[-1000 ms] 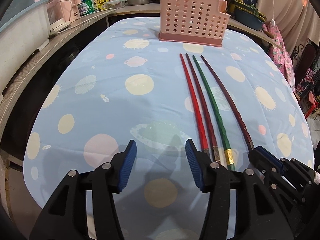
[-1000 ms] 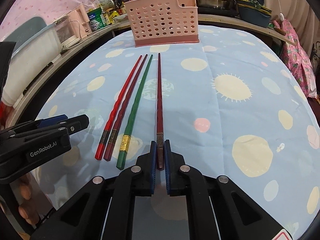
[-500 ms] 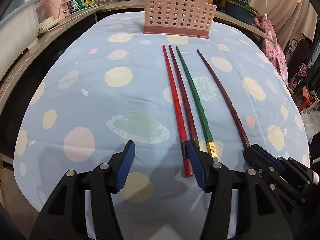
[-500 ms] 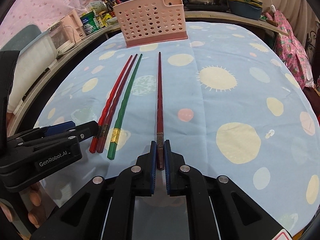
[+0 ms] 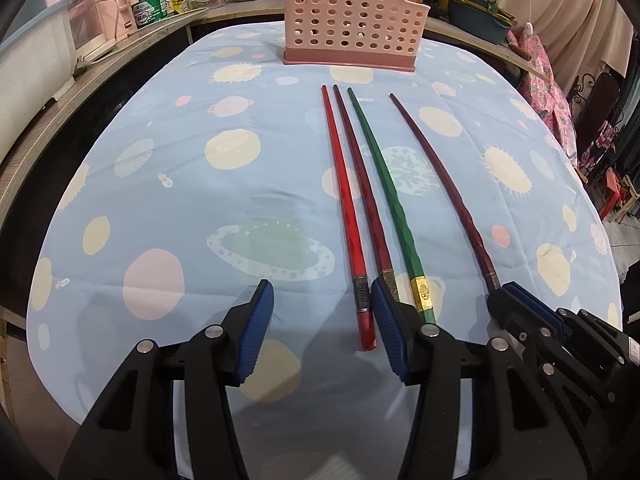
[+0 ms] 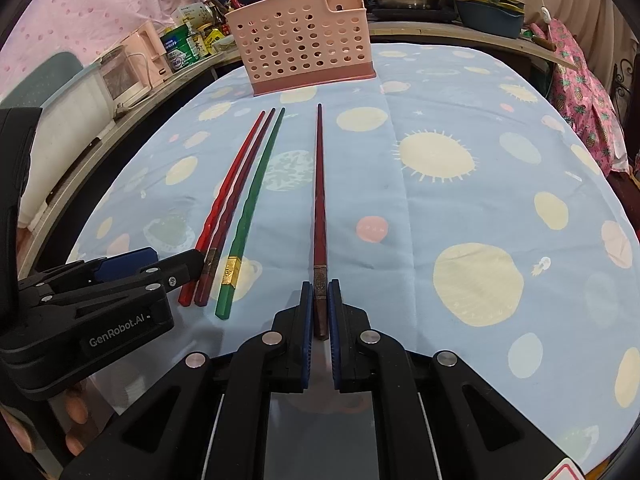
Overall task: Organize utensils
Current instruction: 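Grasp a dark-red chopstick with the right tool while the left tool grasps a red chopstick, then lift both chopsticks and carry them over the pink holder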
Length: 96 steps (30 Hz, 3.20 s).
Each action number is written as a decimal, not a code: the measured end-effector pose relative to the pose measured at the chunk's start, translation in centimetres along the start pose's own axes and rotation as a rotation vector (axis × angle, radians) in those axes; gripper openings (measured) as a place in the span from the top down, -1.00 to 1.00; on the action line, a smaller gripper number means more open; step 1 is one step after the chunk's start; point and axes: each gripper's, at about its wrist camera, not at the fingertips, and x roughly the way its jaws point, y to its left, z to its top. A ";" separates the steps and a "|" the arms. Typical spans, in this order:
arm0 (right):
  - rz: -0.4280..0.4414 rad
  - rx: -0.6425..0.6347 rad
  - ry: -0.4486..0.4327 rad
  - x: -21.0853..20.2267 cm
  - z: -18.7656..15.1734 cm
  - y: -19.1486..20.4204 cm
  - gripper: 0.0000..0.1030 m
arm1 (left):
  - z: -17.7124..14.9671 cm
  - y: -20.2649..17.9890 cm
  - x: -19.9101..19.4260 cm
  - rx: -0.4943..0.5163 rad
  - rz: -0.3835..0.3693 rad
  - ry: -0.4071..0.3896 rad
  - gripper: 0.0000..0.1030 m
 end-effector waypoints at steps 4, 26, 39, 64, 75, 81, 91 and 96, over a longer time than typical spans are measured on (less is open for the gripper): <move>0.000 0.000 0.000 0.0 0.0 0.0 0.86 | 0.0 0.4 0.0 -0.008 0.005 0.002 0.38; 0.021 0.036 -0.095 -3.8 2.4 -0.8 0.86 | 1.9 2.7 -3.3 -0.069 -0.036 -0.033 0.85; 0.017 0.008 -0.321 -9.9 10.0 -1.0 0.87 | 9.0 5.1 -9.8 -0.138 -0.061 -0.219 0.86; 0.135 0.036 -0.566 -14.2 27.7 -0.6 0.87 | 27.1 4.7 -17.9 -0.144 -0.121 -0.493 0.87; 0.131 0.031 -0.685 -13.5 36.0 0.4 0.86 | 34.6 3.8 -18.4 -0.169 -0.054 -0.666 0.87; 0.117 0.026 -0.610 -9.2 36.6 0.3 0.86 | 34.9 4.1 -13.9 -0.172 -0.051 -0.602 0.87; 0.096 0.026 -0.488 -3.3 35.5 -0.2 0.86 | 34.0 4.4 -8.5 -0.169 -0.042 -0.500 0.86; 0.096 0.036 -0.471 -2.6 35.2 -0.4 0.82 | 33.6 4.4 -8.8 -0.160 -0.019 -0.519 0.84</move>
